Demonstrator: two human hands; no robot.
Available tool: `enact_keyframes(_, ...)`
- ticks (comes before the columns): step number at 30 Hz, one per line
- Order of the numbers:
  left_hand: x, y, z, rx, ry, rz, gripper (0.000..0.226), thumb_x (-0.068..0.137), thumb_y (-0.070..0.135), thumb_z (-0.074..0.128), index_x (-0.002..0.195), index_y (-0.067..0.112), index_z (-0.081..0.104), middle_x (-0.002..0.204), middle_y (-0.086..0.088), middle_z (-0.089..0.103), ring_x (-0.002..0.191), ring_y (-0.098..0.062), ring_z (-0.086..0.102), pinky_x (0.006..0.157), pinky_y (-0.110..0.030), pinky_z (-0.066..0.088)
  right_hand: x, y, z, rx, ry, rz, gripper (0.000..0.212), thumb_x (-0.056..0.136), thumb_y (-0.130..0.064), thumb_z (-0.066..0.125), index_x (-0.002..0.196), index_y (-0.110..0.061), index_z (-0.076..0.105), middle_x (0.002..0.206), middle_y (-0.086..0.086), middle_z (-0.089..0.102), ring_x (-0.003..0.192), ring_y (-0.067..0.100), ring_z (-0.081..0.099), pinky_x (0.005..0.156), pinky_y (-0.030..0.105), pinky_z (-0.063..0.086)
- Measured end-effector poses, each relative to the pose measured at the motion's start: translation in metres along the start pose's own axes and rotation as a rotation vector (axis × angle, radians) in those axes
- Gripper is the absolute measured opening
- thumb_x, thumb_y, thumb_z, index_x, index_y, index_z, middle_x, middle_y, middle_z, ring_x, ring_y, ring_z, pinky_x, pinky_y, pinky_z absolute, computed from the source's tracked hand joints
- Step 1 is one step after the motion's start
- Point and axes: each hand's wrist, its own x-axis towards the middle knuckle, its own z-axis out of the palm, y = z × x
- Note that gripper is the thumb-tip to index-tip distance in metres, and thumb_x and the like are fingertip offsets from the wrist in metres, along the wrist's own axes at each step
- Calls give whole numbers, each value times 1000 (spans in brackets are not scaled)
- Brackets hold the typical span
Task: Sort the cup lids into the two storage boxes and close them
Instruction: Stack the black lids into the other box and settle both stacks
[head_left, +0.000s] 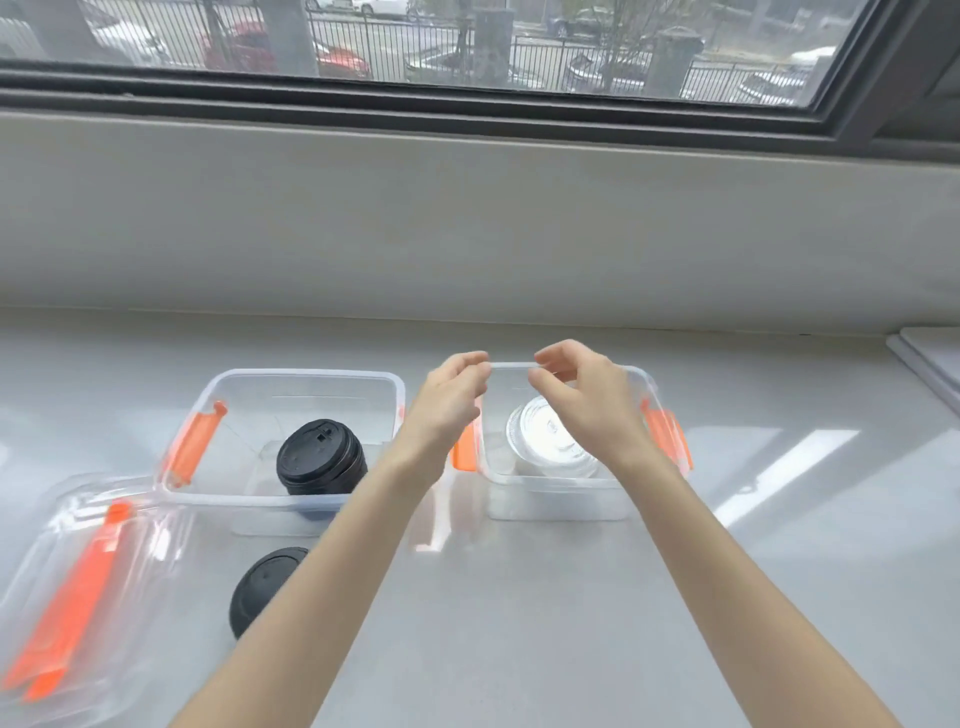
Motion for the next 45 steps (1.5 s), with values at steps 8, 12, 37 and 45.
enact_keyframes(8, -78, -21, -103, -10, 0, 5, 19, 91, 17, 43, 94, 22, 61, 105, -2, 63, 100, -18, 61, 82, -27, 47, -62, -62, 79, 233, -222, -127, 11, 85, -19, 59, 95, -18, 65, 81, -13, 63, 78, -1, 59, 63, 1, 40)
enact_keyframes(12, -101, -58, -150, -15, 81, -63, 21, 91, 13, 41, 96, 16, 62, 101, -6, 64, 96, -19, 62, 80, -26, 47, -93, -61, 134, 230, -373, -71, 10, 83, -14, 59, 90, -14, 67, 78, -5, 66, 76, 11, 62, 65, 10, 44)
enact_keyframes(37, -114, -140, -214, 22, 249, -247, 32, 86, 16, 56, 117, 8, 56, 108, -10, 62, 92, -18, 56, 77, -26, 45, -130, -57, 201, 465, -538, 490, 24, 84, -33, 61, 94, -12, 68, 84, -2, 64, 74, 14, 56, 66, 29, 52)
enact_keyframes(45, -130, -67, -230, -3, 294, 47, 35, 82, 17, 62, 116, 12, 59, 115, -14, 63, 107, -24, 61, 99, -40, 46, -111, -110, 172, 631, -380, 231, 11, 81, -32, 64, 79, -23, 71, 65, -16, 71, 61, -6, 62, 53, 13, 52)
